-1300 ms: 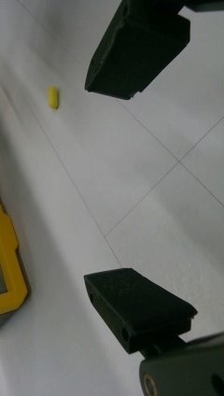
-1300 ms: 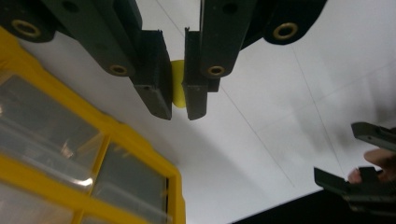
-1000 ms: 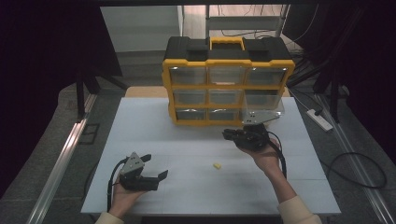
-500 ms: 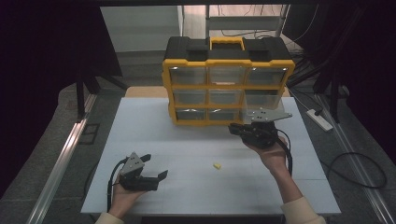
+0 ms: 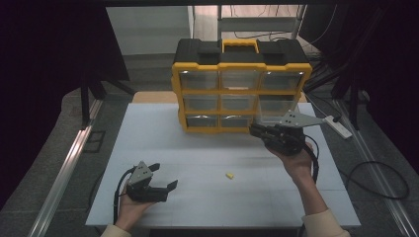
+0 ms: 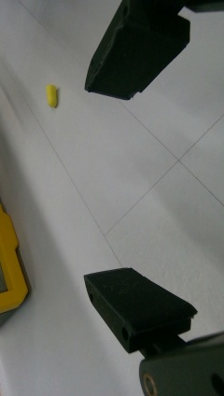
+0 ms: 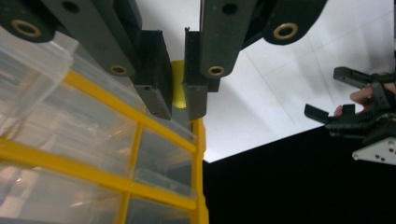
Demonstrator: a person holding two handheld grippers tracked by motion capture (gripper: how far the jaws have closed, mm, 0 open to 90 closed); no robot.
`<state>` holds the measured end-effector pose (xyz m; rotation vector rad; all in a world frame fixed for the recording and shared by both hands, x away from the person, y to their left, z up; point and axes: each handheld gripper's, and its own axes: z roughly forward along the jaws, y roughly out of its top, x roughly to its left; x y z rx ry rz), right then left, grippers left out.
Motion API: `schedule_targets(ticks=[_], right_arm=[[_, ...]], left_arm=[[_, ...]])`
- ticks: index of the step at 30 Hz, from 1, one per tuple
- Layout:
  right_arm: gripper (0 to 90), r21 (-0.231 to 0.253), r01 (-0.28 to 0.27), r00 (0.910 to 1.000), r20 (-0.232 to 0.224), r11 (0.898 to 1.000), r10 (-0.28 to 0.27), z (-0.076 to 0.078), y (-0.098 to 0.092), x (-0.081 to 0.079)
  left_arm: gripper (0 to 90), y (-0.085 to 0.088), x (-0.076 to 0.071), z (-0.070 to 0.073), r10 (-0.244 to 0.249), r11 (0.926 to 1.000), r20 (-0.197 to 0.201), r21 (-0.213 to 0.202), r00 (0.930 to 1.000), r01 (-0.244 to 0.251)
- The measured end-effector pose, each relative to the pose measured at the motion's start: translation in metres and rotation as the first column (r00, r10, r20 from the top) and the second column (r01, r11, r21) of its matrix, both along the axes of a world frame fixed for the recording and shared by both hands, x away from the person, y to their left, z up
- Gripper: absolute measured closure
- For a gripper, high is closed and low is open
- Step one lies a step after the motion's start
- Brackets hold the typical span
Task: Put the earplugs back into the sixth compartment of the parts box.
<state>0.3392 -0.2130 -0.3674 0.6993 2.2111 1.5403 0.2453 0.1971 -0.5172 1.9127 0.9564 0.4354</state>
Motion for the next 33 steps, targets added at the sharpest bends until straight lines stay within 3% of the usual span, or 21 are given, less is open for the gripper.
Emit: schedule_targets(ticks=[15,21,29,33], right_arm=[[81.1,0.031,0.063,0.9976,0.026,0.998,-0.063,0.008,-0.019,0.004],[81.1,0.034,0.123,0.9916,0.034,0.992,-0.124,0.01,-0.03,0.014],[81.0,0.045,0.169,0.9845,0.039,0.985,-0.171,0.013,-0.041,0.025],[81.0,0.028,0.189,0.9805,0.051,0.982,-0.19,0.013,-0.042,0.031]], left_arm=[[9.1,-0.001,0.0,0.0,0.0,1.0,-0.001,0.004,1.0,0.0],[9.0,-0.001,0.0,0.0,0.002,1.0,-0.002,0.006,1.0,-0.002],[9.1,-0.001,0.0,-0.001,0.003,1.0,-0.001,0.008,1.0,-0.003],[9.1,-0.001,0.0,0.0,0.003,1.0,0.0,0.008,1.0,-0.003]])
